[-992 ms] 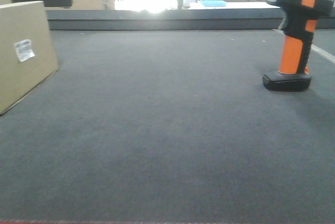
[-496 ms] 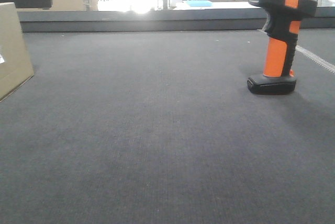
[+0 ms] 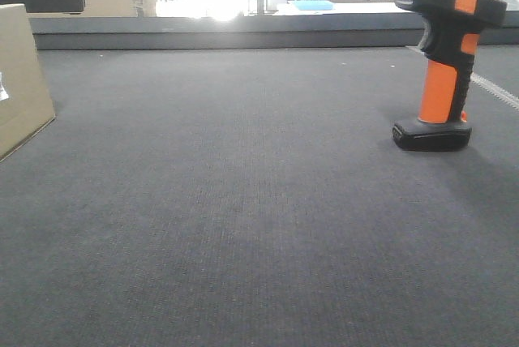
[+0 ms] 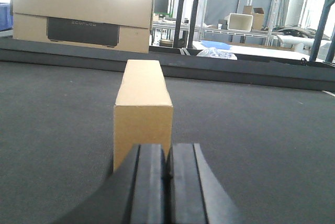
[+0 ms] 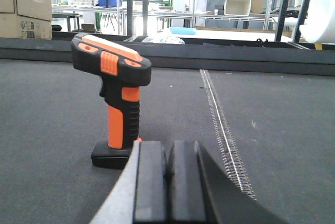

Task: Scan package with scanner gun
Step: 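Lower the left gripper over the cardboard box and close on it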

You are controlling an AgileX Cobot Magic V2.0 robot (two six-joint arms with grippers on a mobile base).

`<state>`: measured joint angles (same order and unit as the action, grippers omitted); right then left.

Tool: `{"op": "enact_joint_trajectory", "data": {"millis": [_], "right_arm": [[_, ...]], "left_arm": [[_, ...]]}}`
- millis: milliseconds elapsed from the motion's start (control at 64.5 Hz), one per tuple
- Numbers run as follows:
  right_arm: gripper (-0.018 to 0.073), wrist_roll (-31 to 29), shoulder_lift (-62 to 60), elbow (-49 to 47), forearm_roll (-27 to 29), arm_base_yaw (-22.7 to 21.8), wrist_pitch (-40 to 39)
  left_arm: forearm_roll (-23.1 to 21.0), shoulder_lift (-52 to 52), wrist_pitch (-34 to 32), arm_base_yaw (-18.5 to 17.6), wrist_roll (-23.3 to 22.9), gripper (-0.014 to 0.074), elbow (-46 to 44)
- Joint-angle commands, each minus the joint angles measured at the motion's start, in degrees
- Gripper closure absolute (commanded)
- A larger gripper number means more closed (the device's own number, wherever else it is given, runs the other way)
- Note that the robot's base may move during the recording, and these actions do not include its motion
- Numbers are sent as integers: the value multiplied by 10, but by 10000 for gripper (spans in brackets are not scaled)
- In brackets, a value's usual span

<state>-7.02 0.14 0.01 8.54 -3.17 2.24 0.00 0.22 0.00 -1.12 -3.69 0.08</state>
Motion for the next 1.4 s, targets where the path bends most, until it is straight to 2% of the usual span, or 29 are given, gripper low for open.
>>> {"op": "enact_joint_trajectory", "data": {"millis": [0, 124, 202, 248, 341, 450, 589, 667, 744, 1039, 1194, 1380], "right_arm": [[721, 0, -1, 0, 1, 0, -10], [721, 0, -1, 0, 1, 0, -10], [721, 0, -1, 0, 1, 0, -10], [721, 0, -1, 0, 1, 0, -10], [721, 0, -1, 0, 1, 0, -10], [721, 0, -1, 0, 1, 0, -10], [721, 0, -1, 0, 1, 0, -10], [721, 0, -1, 0, 1, 0, -10], [721, 0, -1, 0, 1, 0, -10], [721, 0, -1, 0, 1, 0, -10], [721, 0, -1, 0, 1, 0, -10], [721, 0, -1, 0, 1, 0, -10]], "left_arm": [[0, -2, -11, 1, -2, 707, -1], [0, -2, -11, 1, -2, 707, -1], [39, -2, -38, 1, 27, 707, -1], [71, -2, -59, 1, 28, 707, -1], [85, -2, -70, 1, 28, 707, -10], [75, -2, 16, 1, 28, 707, -73], [31, 26, 155, 1, 28, 707, -182], [12, 69, 199, 1, 28, 707, -228], [6, 134, 213, 1, 28, 707, -270], [0, 357, 217, 1, 28, 707, -402], [0, 409, 180, 1, 28, 707, -451], [0, 416, 119, 1, 28, 707, -455]]}}
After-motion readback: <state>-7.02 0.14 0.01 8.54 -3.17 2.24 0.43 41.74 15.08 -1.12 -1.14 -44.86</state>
